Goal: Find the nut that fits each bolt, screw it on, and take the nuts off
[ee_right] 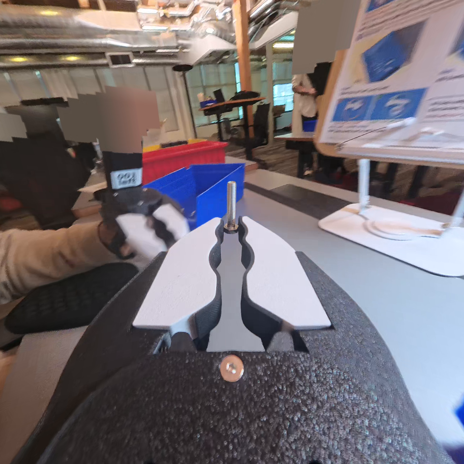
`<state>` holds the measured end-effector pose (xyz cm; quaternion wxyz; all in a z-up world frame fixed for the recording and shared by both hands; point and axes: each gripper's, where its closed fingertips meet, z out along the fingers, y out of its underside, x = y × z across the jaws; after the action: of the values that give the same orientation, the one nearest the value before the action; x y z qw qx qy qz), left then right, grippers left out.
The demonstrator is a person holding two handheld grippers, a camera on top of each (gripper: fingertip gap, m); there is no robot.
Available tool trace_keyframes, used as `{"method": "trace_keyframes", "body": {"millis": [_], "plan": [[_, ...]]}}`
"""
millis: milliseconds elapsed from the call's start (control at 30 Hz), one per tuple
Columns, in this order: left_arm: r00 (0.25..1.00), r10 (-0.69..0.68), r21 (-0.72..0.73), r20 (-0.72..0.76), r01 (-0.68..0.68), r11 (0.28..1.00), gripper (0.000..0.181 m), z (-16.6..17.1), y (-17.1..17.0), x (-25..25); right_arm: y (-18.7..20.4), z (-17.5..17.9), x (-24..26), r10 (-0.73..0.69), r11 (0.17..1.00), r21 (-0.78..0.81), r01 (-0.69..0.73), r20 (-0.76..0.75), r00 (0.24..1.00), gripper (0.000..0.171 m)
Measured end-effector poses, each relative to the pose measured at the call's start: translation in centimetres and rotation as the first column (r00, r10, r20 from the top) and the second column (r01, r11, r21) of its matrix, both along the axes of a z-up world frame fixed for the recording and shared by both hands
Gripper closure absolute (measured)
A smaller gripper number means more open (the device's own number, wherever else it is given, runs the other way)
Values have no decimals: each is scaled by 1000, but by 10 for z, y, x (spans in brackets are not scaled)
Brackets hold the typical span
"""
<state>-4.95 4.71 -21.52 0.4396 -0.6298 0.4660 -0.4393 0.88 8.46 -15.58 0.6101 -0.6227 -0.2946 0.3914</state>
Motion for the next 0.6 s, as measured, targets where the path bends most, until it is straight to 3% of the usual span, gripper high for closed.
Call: {"method": "trace_keyframes", "body": {"millis": [67,200,300,600], "plan": [[957,-192,-59,-216,184,981,155,-32,-30,1,11,11,26,-75,997,2,76,-30,997,160],[787,-284,-23,-548,325,945,141,-78,-53,-23,17,14,47,-128,992,-3,128,-45,991,160],[686,-326,-87,-651,359,929,137,-92,-61,-45,17,10,44,-119,993,-8,119,-23,993,160],[531,-294,-155,-795,290,944,147,-109,-55,-97,17,11,46,-110,994,-25,109,-30,994,161]]}}
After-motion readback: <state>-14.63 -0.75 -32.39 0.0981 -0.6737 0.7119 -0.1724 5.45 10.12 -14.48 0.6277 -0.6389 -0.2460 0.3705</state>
